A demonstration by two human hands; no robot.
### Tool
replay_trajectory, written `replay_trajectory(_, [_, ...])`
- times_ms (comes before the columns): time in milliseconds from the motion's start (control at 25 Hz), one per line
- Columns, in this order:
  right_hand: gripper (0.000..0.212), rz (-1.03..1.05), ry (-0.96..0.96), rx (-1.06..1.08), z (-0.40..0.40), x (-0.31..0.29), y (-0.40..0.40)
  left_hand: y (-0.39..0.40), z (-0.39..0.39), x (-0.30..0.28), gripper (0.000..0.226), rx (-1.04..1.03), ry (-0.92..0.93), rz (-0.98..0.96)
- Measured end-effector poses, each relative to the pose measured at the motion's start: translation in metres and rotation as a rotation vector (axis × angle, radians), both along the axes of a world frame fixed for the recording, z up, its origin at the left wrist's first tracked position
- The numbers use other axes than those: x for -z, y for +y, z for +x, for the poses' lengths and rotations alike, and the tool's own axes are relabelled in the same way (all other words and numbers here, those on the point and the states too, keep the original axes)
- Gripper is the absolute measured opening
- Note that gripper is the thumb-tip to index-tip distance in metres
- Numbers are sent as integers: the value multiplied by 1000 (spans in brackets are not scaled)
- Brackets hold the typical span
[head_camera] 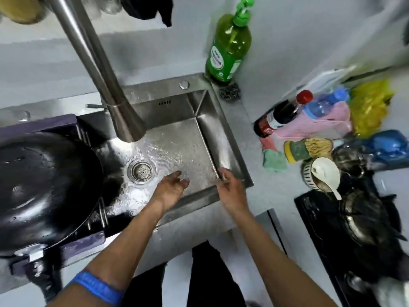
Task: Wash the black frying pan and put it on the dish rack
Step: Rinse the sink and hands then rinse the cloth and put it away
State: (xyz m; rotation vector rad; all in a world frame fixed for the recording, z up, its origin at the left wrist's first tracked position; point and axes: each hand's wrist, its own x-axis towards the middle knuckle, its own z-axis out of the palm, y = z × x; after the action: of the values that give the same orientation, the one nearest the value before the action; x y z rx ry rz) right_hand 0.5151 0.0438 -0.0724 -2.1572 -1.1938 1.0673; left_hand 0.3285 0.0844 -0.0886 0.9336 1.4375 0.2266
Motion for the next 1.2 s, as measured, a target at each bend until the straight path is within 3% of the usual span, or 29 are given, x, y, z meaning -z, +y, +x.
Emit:
replay_trajectory(160, [34,235,-456,-39,107,-1,-10,-10,42,-6,26,-48,-97,71])
replay_trajectory(280, [42,176,-445,-76,164,13,17,-19,76,-3,11,-100,-68,130])
replay_trajectory(440, [38,-74,-478,-83,192,38,48,-24,117,-1,21,-83,-28,204])
replay_trajectory(560, [15,90,-356,-19,186,20,31,-20,144,-11,23,-101,-28,231])
replay_trajectory(680, [22,204,-106,-40,172,-13,7,-14,165,-36,17,-127,-45,269])
replay_trajectory(760, [30,187,38,-189,166,-29,3,-4,165,-52,37,37,-20,407])
replay_trajectory(840, [35,173,50,-366,163,-45,13,6,157,-64,61,259,-61,585])
replay_trajectory(920, [36,234,66,-500,161,-63,28,12,147,-71,50,348,-143,699])
replay_trajectory(1040, [33,345,53,-620,153,-91,46,17,131,-77,23,275,-14,841])
replay_trajectory(1200, [26,282,134,-587,137,-112,56,20,118,-97,16,217,-76,902])
